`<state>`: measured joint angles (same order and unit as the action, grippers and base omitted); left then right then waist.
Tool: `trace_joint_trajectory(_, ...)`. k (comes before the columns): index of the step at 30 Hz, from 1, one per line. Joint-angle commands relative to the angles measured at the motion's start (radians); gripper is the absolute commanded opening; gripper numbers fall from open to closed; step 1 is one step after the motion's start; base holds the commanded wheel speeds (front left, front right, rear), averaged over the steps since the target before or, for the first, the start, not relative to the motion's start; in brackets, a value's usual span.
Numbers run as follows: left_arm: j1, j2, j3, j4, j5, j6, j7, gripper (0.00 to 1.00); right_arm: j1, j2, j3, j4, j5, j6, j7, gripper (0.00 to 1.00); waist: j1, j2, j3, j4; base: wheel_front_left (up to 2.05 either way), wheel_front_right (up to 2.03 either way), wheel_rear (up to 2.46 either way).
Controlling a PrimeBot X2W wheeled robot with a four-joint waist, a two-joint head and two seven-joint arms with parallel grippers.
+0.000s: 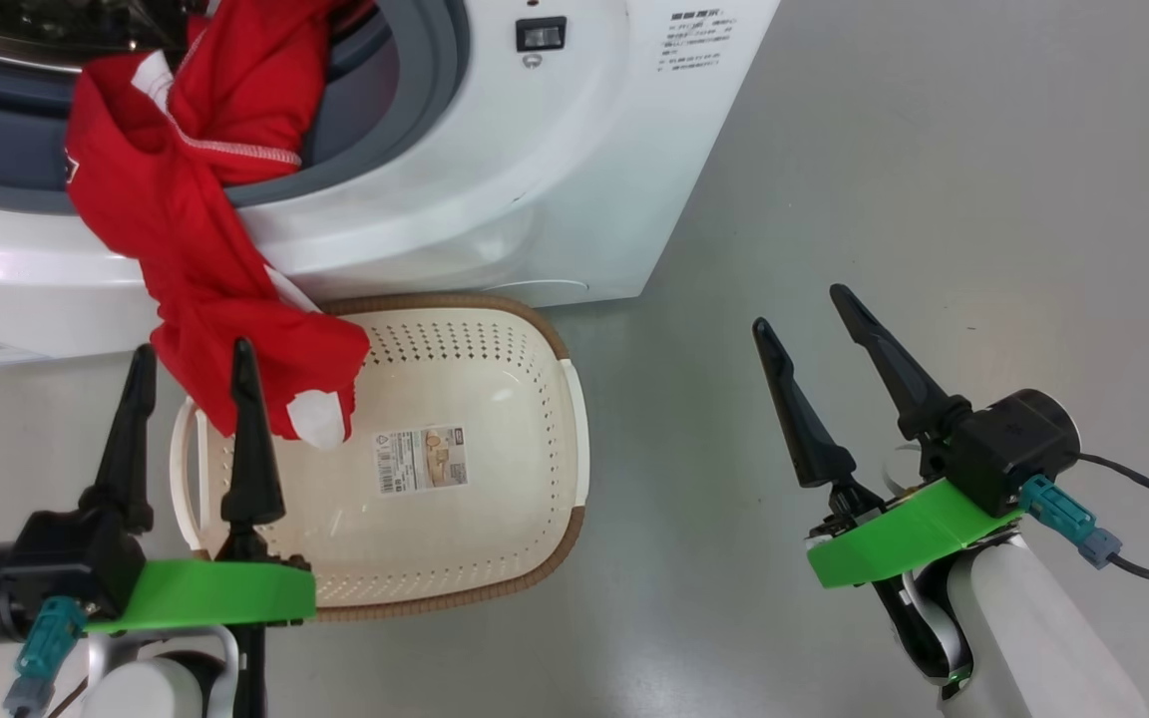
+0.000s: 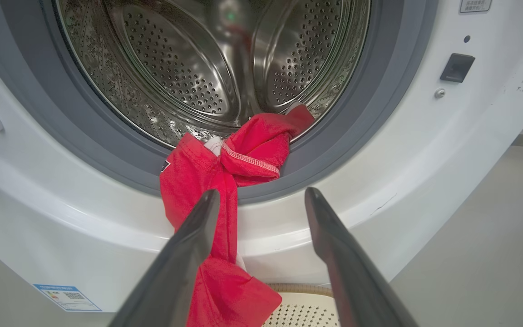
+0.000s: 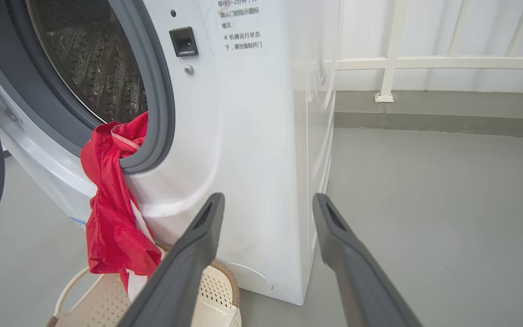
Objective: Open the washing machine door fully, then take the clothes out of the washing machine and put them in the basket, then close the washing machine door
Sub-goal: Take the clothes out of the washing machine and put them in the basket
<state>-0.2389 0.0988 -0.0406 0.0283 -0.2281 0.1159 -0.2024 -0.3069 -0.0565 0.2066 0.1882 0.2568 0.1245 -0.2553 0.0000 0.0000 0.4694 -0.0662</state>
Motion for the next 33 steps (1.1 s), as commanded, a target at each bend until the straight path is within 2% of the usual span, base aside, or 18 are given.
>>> trace_joint_trajectory(1, 0.025, 0.021, 0.026, -0.029, 0.013, 0.011, 0.002, 1.00, 0.023, 0.006, 0.022, -0.020, 0.012, 0.006, -0.006, 1.00, 0.0000, 0.0000, 0.000, -0.001, 0.00, 0.00, 0.00)
trace_joint_trajectory(10, 0.019, 0.032, 0.028, -0.009, 0.008, 0.017, 0.007, 1.00, 0.025, 0.006, 0.023, -0.017, 0.015, 0.006, -0.006, 1.00, 0.0000, 0.0000, 0.000, -0.007, 0.00, 0.00, 0.00)
trace_joint_trajectory(21, -0.048, 0.056, 0.048, 0.097, -0.009, 0.019, 0.007, 1.00, 0.021, 0.006, 0.036, -0.014, 0.022, 0.006, -0.006, 1.00, 0.0000, 0.0000, -0.003, -0.024, 0.00, 0.00, 0.00)
trace_joint_trajectory(33, -0.220, 0.092, 0.077, 0.257, -0.024, 0.034, 0.006, 1.00, 0.017, 0.006, 0.047, -0.009, 0.029, 0.006, -0.006, 1.00, 0.0000, 0.0000, 0.003, -0.043, 0.00, 0.00, 0.00)
